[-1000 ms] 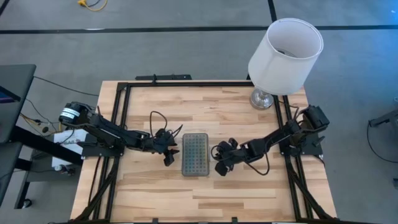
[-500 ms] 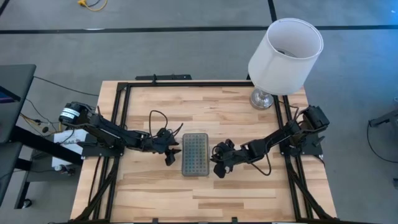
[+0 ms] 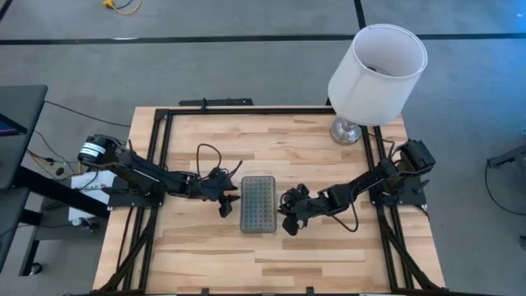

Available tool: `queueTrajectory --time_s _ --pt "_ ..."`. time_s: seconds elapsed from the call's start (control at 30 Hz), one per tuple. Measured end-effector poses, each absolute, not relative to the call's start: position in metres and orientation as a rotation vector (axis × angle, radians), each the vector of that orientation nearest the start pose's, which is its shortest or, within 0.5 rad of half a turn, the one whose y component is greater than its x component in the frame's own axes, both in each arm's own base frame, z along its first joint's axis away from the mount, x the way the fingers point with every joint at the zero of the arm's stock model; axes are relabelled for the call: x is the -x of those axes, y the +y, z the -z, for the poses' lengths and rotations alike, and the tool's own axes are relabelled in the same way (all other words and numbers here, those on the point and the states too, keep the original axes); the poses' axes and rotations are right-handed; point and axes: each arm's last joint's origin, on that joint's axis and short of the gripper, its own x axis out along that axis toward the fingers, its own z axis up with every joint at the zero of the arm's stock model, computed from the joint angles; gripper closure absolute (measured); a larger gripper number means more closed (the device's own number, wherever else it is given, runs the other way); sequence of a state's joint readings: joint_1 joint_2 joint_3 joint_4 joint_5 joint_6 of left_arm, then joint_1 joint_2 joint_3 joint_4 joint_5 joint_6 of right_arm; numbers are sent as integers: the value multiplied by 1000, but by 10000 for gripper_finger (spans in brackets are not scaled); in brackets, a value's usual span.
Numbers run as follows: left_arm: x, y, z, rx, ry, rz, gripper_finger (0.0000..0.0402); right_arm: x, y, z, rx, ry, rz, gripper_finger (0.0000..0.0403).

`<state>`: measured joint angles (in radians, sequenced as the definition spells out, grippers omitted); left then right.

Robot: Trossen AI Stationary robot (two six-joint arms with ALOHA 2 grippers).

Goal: Pick & place school supplies into a supply box
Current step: Close the supply box

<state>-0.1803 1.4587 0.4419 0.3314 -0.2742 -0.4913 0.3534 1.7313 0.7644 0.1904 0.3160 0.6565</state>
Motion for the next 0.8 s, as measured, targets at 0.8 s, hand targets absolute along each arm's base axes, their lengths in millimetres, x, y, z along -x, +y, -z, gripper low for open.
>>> queueTrajectory --time_s 0.8 --pt "-243 -36 -130 318 613 -241 228 -301 102 -129 -365 718 205 337"
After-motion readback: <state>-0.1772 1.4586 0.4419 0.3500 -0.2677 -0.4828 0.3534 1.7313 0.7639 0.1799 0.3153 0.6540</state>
